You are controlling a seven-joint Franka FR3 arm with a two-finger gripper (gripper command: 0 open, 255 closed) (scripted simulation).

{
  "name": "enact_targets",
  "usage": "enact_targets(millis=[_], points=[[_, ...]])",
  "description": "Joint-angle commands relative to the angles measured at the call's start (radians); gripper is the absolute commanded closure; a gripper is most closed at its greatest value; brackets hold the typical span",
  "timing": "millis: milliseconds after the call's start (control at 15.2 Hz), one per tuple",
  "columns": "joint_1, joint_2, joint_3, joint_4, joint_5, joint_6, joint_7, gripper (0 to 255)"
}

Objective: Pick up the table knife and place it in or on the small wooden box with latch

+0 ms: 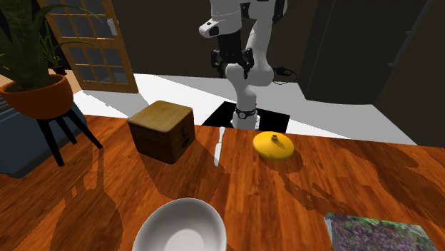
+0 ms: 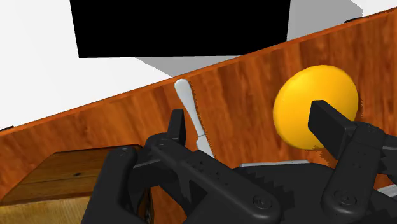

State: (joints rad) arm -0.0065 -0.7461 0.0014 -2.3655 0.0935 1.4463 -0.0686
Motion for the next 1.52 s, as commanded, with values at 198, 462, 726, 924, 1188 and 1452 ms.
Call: enact_targets(millis=[198, 462, 726, 924, 1188, 1452], points=[[0.01, 0.026, 0.002, -0.074, -0.018, 0.128, -0.046, 0], [0.023, 0.087, 0.003, -0.153, -0.04, 0.307, -0.103, 0], [0.033, 0.178, 0.005, -0.207, -0.061, 0.492, -0.155, 0], [0.04, 0.265, 0.007, -0.23, -0.077, 0.632, -0.191, 0], [0.045, 0.373, 0.01, -0.237, -0.095, 0.78, -0.224, 0], [0.045, 0.408, 0.01, -0.266, -0.096, 0.844, -0.224, 0]])
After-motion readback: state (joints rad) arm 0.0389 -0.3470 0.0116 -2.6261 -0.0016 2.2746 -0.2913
